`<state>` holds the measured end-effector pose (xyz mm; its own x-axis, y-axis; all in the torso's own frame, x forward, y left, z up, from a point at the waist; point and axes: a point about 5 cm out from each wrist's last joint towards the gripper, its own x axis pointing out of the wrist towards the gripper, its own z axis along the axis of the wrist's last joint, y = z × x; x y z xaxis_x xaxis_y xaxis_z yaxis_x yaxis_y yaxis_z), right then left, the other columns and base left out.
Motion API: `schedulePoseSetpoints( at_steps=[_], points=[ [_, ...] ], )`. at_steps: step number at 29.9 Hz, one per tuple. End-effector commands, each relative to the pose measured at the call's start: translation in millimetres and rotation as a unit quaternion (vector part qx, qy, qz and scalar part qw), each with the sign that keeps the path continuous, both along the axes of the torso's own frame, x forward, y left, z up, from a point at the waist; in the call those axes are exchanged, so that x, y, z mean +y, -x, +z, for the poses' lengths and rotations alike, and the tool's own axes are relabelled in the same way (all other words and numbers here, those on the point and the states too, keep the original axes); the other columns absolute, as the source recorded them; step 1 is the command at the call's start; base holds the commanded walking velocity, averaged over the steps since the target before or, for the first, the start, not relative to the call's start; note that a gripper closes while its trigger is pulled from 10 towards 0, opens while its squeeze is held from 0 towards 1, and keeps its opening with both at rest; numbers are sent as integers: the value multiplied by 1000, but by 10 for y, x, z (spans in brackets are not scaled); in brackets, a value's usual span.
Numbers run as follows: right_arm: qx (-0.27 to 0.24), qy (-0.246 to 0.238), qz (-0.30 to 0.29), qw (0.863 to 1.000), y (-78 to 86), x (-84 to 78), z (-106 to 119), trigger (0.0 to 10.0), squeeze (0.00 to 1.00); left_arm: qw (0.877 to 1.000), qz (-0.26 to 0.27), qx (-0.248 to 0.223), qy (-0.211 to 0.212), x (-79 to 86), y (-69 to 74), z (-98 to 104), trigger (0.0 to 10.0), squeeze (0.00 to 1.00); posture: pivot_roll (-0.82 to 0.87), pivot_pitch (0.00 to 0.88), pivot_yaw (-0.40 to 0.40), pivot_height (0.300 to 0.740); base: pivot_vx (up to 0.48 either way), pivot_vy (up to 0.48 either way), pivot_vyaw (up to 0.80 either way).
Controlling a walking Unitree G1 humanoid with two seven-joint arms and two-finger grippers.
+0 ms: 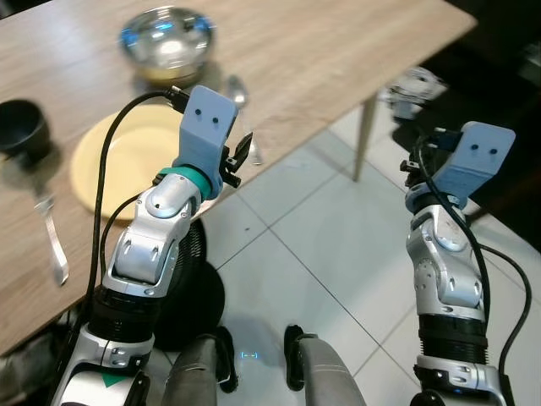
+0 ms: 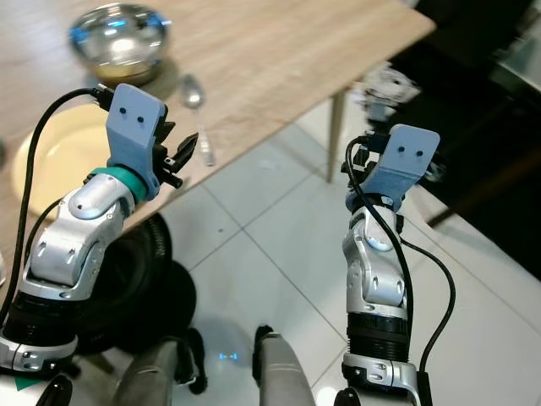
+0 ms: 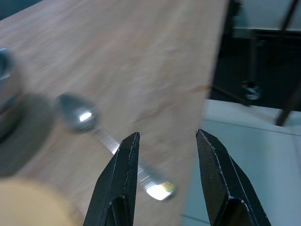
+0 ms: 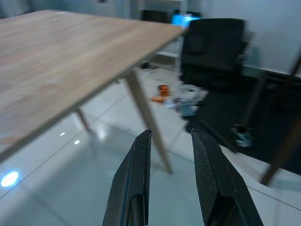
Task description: Setting the table
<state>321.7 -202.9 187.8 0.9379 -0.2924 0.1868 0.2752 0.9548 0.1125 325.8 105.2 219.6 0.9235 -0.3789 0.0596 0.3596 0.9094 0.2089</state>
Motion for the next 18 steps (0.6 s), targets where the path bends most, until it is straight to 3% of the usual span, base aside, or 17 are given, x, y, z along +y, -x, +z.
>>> schedulePoseSetpoints(
  at_steps=[1,18],
  points=[
    [7,-3,-8,1000,30,-28,-27,10000,0,1000,0,5,-4,-6,-4,-40,10000,0,32,147,54,740,0,0,-800],
    [11,-2,-3,1000,27,-4,-18,10000,0,1000,1,5,-3,0,-10,-48,10000,0,31,145,53,740,0,0,-800]
  ],
)
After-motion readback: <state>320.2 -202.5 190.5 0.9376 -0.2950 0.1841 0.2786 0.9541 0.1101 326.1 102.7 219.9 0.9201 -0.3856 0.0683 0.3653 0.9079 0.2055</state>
